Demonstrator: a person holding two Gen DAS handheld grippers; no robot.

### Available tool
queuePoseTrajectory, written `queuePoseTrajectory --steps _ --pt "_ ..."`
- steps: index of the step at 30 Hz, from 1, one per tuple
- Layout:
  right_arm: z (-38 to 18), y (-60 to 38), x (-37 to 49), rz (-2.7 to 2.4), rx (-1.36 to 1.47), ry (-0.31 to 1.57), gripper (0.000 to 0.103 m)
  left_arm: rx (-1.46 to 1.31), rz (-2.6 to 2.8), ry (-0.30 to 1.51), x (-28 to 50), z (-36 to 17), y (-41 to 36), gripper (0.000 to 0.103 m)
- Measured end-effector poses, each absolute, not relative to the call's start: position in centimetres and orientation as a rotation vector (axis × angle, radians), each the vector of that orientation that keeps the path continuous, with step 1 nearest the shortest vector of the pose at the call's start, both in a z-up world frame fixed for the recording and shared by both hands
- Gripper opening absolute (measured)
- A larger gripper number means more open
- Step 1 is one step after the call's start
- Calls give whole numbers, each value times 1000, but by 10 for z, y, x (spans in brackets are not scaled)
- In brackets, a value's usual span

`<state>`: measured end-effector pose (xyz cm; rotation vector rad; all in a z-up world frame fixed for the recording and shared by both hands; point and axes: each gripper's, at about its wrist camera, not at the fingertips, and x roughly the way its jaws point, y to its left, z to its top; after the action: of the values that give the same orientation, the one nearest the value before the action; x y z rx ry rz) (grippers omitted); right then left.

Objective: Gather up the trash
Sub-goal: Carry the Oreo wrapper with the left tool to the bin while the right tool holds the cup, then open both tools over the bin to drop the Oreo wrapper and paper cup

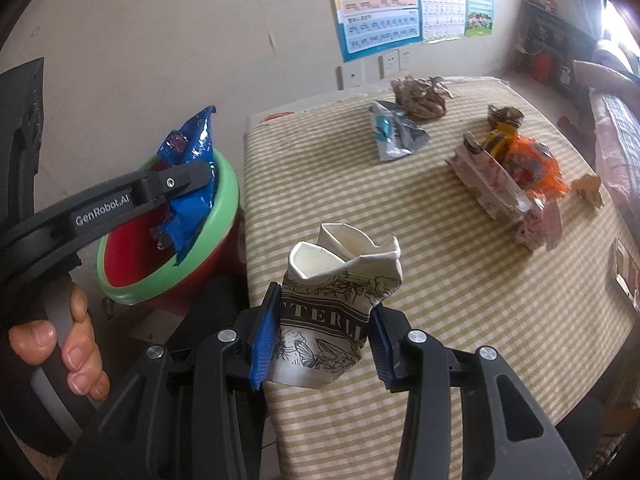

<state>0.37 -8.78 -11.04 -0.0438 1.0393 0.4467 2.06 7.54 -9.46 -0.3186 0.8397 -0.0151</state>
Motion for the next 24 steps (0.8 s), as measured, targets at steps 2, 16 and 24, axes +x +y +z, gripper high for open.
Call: queuePoseTrajectory --steps 2,16,24 --pt "-108 -82 5 462 -44 1036 40 -321 -8 835 19 -94 80 24" --pt "-98 -7 13 599 -136 1010 40 -371 136 832 -8 -106 149 24" --pt "-98 26 20 646 -166 1010 41 -414 211 820 -17 -112 186 25"
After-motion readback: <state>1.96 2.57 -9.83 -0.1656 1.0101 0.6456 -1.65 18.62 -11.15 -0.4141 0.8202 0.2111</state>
